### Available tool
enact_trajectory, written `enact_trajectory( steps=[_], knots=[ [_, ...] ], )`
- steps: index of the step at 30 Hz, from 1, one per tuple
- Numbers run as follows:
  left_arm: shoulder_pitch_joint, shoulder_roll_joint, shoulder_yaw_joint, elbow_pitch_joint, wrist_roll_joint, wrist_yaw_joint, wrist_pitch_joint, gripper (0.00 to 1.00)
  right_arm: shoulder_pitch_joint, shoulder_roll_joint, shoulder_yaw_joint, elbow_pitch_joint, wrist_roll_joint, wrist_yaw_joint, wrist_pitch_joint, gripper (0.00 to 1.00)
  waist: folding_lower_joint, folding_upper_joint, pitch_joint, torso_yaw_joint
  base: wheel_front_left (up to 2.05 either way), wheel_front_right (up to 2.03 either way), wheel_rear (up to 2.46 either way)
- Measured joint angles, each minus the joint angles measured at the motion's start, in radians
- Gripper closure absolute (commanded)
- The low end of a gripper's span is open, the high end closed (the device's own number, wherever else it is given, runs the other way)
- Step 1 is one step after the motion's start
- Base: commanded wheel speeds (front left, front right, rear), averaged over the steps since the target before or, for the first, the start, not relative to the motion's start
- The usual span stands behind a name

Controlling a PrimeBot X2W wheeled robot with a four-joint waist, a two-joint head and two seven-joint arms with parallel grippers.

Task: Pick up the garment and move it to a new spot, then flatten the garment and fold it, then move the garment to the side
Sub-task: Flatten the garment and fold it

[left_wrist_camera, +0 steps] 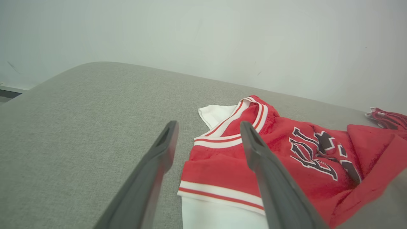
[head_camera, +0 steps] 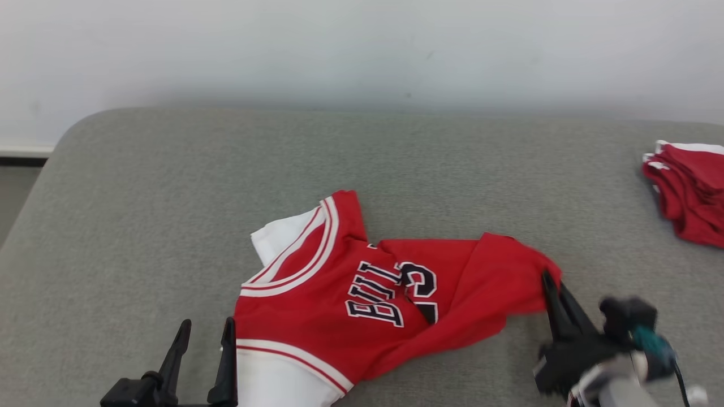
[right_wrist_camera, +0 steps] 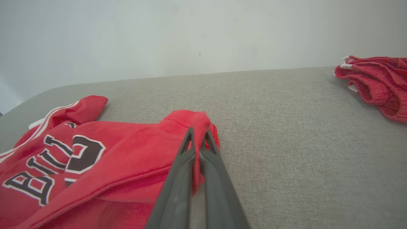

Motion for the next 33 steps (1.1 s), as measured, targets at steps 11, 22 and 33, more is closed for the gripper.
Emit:
enact_trajectory(
  steps=[11,22,33],
  knots=[
    [0.009,0.0,0.011,-0.003,0.002,-0.003,0.0,0.0,0.409,0.082,-0.216,-0.346,-0.046,0.0,0.041,0.03,0.0,0.0,-0.015,-0.078,0.0,0.0,0.0],
    [0.038,0.0,0.033,0.004,0.013,-0.006,0.0,0.0,0.432,0.097,-0.272,-0.509,-0.122,0.0,0.031,0.0,-0.0001,-0.0001,-0.055,-0.076,0.0,0.0,0.0],
    [0.06,0.0,0.076,-0.014,0.026,-0.004,0.0,0.0,0.489,0.098,-0.246,-0.647,-0.159,0.0,0.005,0.0,0.0,-0.0001,-0.097,-0.061,0.0,0.0,0.0]
  ],
)
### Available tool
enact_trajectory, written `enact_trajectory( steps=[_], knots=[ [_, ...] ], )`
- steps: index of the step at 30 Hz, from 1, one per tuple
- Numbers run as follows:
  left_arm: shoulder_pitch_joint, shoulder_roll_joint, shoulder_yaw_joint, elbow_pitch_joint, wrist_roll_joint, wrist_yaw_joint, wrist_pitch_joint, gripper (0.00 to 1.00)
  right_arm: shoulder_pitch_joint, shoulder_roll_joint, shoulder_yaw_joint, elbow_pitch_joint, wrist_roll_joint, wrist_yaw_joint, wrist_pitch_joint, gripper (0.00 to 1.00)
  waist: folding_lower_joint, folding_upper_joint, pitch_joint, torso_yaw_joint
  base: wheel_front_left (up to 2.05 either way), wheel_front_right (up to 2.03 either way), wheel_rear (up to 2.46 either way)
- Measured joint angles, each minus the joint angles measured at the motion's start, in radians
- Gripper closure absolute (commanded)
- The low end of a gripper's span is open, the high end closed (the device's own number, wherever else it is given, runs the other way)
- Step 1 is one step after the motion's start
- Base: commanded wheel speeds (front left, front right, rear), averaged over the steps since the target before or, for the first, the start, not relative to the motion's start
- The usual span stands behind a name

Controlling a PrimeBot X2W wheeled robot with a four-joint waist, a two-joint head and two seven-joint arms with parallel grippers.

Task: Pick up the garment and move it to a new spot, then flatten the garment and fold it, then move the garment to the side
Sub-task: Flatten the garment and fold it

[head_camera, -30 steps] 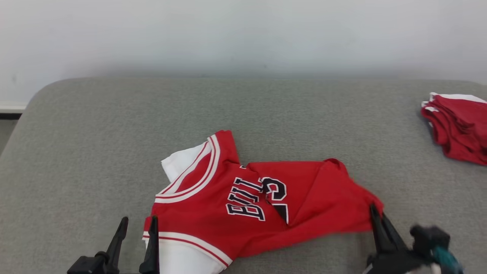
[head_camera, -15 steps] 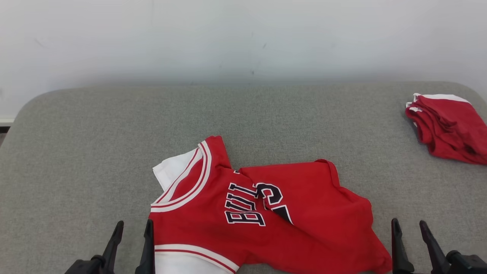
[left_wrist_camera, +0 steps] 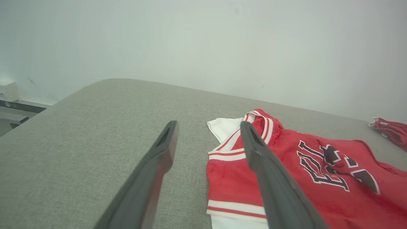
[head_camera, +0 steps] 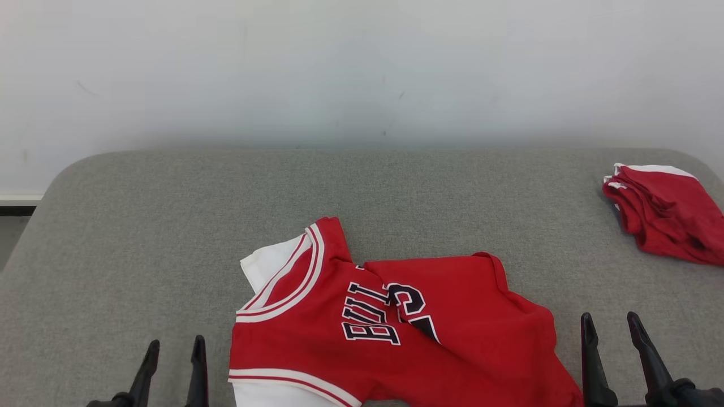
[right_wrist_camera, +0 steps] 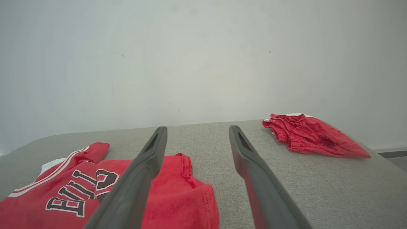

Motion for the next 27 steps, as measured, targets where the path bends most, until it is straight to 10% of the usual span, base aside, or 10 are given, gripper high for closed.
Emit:
enact_trajectory(
  steps=[27],
  knots=[
    [0.032,0.0,0.063,-0.018,0.035,-0.002,0.0,0.0,0.033,-0.018,0.015,0.052,0.011,0.0,-0.003,0.0,0.0001,0.0,-0.018,0.005,0.0,0.0,0.0]
  ],
)
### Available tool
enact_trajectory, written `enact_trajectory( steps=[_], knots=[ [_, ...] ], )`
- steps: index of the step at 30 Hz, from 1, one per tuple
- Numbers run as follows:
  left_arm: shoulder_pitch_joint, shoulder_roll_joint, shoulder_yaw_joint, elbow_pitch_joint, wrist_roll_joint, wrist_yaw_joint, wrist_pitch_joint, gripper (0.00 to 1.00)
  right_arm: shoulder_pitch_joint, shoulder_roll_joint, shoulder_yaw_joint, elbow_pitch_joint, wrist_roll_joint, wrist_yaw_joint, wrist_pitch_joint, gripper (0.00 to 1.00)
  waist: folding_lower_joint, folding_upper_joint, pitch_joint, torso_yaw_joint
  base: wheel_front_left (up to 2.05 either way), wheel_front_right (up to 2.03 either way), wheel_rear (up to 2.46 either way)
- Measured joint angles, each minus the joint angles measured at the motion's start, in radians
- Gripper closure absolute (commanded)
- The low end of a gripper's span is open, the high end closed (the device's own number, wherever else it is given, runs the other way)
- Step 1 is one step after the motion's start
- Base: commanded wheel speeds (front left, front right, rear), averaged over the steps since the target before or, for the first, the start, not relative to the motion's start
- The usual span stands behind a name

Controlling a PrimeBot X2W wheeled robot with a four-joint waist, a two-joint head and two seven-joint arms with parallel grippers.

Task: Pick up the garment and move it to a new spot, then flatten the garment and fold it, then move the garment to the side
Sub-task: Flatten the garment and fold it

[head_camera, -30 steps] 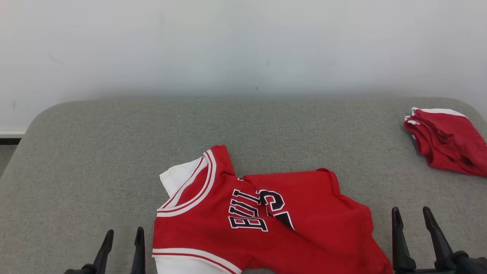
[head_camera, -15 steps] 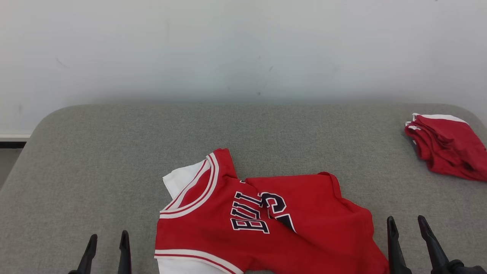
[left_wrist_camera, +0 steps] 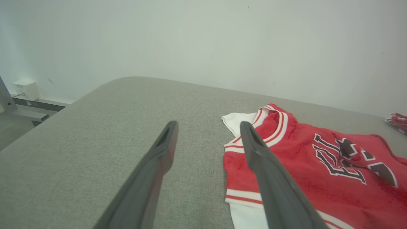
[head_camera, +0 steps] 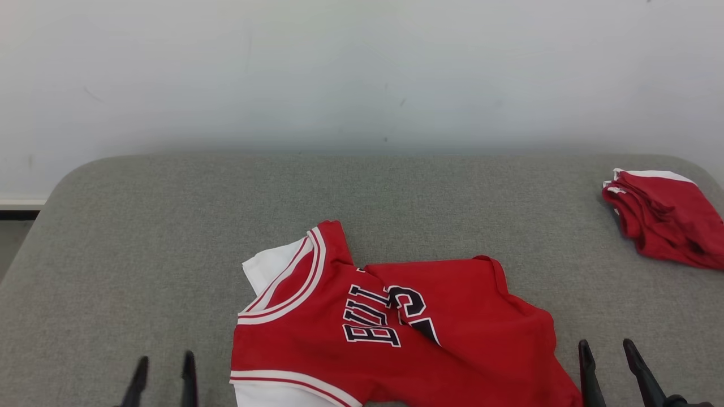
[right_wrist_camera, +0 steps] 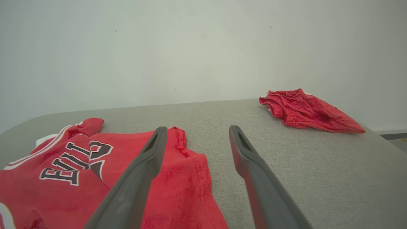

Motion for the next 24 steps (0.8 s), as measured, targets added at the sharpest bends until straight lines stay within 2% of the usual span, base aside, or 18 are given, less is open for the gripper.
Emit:
enact_trajectory(
  steps=[6,13,17,24],
  knots=[
    [0.005,-0.001,-0.091,0.13,0.001,-0.008,0.0,0.0,-0.024,-0.037,-0.001,0.151,0.002,0.0,0.028,0.0,0.0,0.0,0.012,0.003,0.0,0.0,0.0],
    [-0.003,-0.001,-0.178,0.296,-0.028,-0.013,0.0,0.0,-0.097,-0.068,0.033,0.387,0.012,0.0,0.031,0.0,0.0,0.0,0.037,0.002,0.0,0.0,0.0],
    [-0.014,-0.002,-0.23,0.361,-0.048,-0.016,0.0,0.0,-0.143,-0.069,0.048,0.51,0.018,0.0,0.019,0.0,0.0001,0.0001,0.056,0.002,0.0,0.0,0.0],
    [-0.031,-0.001,-0.253,0.433,-0.098,-0.016,0.0,0.0,-0.212,-0.05,0.081,0.651,0.035,0.0,-0.005,0.0,0.0,0.0,0.084,0.001,0.0,0.0,0.0]
  ],
)
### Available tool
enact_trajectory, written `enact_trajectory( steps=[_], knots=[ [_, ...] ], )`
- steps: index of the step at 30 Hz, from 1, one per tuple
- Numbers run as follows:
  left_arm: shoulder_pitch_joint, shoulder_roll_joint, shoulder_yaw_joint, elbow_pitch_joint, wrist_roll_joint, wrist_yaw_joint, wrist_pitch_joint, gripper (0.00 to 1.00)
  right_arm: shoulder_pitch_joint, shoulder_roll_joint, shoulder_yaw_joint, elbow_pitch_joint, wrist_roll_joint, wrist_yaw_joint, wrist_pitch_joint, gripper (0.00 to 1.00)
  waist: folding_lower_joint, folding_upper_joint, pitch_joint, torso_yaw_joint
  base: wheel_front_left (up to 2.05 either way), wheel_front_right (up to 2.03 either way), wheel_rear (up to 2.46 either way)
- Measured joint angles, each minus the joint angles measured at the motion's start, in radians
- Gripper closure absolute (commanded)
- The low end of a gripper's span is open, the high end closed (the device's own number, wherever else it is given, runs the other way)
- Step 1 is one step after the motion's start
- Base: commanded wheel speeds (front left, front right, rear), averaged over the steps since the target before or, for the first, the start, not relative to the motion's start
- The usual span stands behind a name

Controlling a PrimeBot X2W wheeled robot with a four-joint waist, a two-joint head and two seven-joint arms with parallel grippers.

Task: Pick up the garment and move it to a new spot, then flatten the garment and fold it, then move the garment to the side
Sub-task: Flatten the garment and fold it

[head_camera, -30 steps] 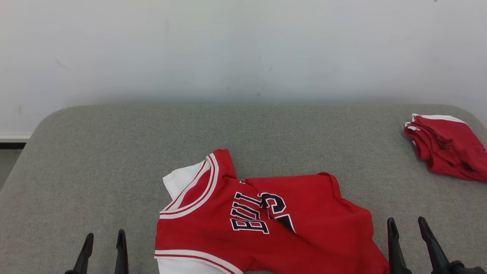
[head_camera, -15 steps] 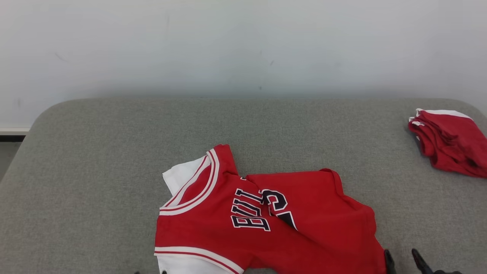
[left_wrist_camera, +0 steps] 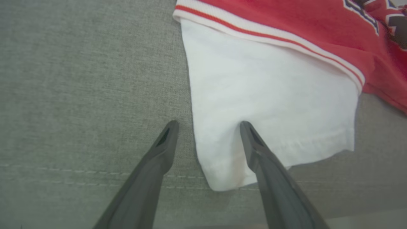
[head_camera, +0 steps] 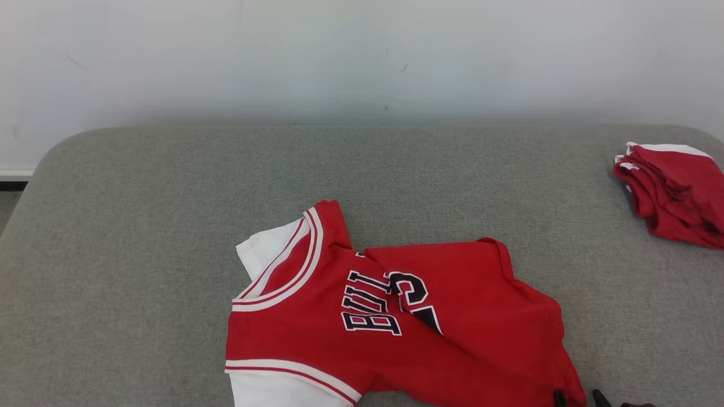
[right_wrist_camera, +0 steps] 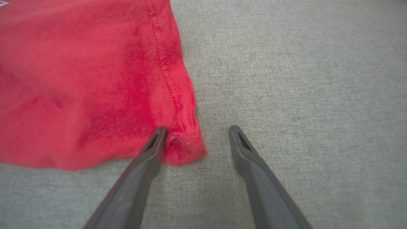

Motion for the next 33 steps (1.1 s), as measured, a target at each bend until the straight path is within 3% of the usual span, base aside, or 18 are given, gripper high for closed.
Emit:
enact_trajectory(
  steps=[10,11,12,13,17,25,33],
  knots=[
    [-0.043,0.003,-0.097,0.034,-0.085,0.0,-0.002,0.0,-0.034,0.011,0.023,0.045,0.036,-0.004,-0.008,0.0,0.0,0.0,0.001,0.002,0.0,0.0,0.0],
    [-0.045,0.003,-0.099,0.047,-0.091,0.0,-0.005,0.0,-0.032,0.012,0.03,0.046,0.042,-0.005,-0.008,0.19,0.0,-0.0001,-0.001,0.001,0.0,0.0,0.0],
    [-0.049,0.002,-0.099,0.063,-0.095,0.0,-0.006,0.0,-0.031,0.014,0.04,0.05,0.05,-0.005,-0.008,0.64,-0.0001,-0.0001,-0.003,0.0,0.0,0.0,0.0],
    [-0.056,0.002,-0.107,0.087,-0.107,0.0,-0.009,0.97,-0.028,0.021,0.063,0.048,0.066,-0.004,-0.008,1.0,-0.0001,-0.0001,-0.008,-0.001,0.0,0.0,0.0],
    [-0.056,0.003,-0.087,0.053,-0.147,0.0,0.0,1.0,-0.007,0.028,0.081,-0.01,0.094,-0.004,0.0,1.0,0.0,0.0001,-0.014,-0.004,0.0,0.0,0.0],
    [-0.11,0.001,0.014,-0.181,-0.241,0.0,0.0,1.0,-0.035,-0.001,0.098,-0.237,0.141,-0.003,0.0,1.0,0.0002,0.0002,-0.01,-0.018,0.0,0.0,0.0],
    [-0.444,0.125,-0.022,-0.235,-0.285,0.0,0.049,1.0,-0.315,-0.048,0.16,-0.279,0.211,-0.003,0.027,1.0,0.0002,0.0002,0.04,-0.037,0.0,0.0,0.0]
  ],
)
